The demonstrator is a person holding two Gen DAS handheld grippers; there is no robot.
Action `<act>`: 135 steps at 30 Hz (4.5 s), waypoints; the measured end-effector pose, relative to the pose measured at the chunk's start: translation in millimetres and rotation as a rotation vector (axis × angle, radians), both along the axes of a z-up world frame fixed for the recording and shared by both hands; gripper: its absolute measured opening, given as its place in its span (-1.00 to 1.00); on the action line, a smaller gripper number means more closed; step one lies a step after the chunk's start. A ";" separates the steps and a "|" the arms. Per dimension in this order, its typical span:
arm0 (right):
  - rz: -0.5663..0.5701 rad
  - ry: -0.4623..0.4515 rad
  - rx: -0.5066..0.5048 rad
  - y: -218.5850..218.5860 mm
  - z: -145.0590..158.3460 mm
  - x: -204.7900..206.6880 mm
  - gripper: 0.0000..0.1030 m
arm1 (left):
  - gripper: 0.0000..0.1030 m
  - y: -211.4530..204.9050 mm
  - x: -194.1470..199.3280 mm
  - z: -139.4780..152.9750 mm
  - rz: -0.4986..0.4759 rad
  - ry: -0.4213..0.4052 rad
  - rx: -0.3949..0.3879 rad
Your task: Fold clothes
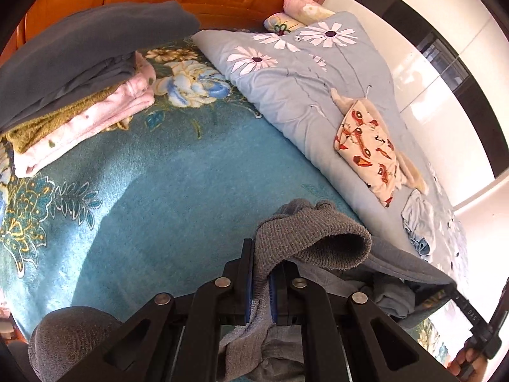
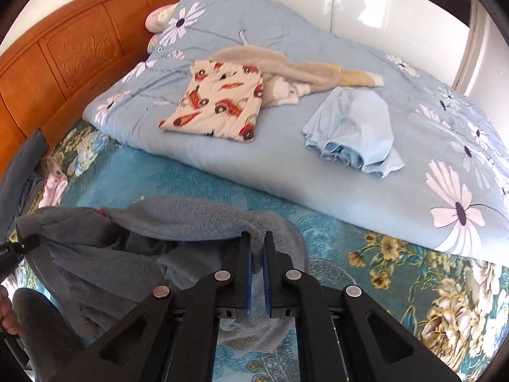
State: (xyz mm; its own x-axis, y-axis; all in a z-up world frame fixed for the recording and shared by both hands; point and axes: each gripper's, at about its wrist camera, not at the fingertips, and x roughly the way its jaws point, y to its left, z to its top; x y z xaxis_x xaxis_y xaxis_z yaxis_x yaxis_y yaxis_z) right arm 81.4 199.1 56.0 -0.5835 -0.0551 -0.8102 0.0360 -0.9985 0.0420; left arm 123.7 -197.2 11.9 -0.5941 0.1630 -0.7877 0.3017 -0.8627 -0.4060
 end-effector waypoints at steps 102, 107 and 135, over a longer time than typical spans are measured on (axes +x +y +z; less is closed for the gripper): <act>-0.230 -0.227 -0.273 82.9 -112.9 58.5 -0.10 | -0.02 -39.0 -13.2 -127.4 0.065 -0.516 0.127; -0.308 -0.271 -0.307 93.8 -138.5 51.3 -0.10 | -0.86 -39.2 -12.5 -122.8 0.073 -0.492 0.142; -0.250 -0.209 -0.394 29.2 -106.5 47.9 -0.85 | -0.99 -119.4 -22.3 -80.4 0.143 -0.148 0.203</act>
State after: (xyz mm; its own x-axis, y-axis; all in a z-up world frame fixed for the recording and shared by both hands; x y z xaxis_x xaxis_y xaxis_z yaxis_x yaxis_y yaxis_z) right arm 129.2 228.3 -50.5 -0.4453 -0.2594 -0.8570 -0.2518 -0.8822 0.3979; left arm 101.4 -316.5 -68.4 -0.5036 0.2487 -0.8274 0.4834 -0.7126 -0.5084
